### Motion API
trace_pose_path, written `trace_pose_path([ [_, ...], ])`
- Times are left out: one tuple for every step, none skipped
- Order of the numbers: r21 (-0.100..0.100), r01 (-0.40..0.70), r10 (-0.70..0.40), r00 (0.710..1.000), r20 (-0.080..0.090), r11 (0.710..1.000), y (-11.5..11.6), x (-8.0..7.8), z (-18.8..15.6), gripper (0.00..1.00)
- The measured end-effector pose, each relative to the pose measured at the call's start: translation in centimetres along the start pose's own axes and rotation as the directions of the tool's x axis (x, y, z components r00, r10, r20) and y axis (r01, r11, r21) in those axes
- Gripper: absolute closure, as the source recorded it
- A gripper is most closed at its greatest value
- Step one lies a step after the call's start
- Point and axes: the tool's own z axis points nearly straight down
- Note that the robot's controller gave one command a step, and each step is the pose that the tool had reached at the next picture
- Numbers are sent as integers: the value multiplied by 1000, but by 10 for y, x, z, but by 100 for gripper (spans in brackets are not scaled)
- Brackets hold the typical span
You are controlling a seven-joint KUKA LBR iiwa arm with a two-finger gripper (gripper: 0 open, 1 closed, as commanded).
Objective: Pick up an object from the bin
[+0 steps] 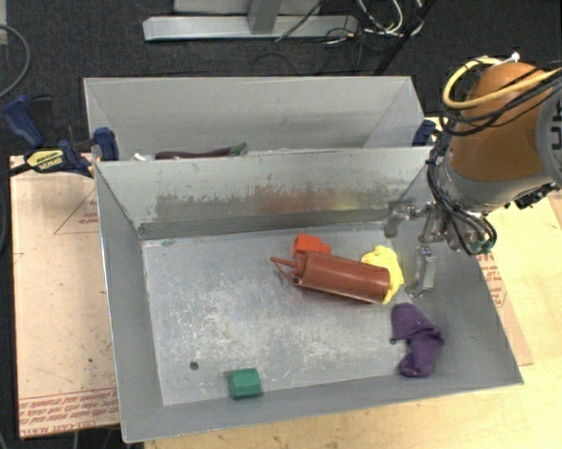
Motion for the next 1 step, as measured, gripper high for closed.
trace_pose_path([
  [1,2,-2,1000,8,1000,0,-1,-5,0],
])
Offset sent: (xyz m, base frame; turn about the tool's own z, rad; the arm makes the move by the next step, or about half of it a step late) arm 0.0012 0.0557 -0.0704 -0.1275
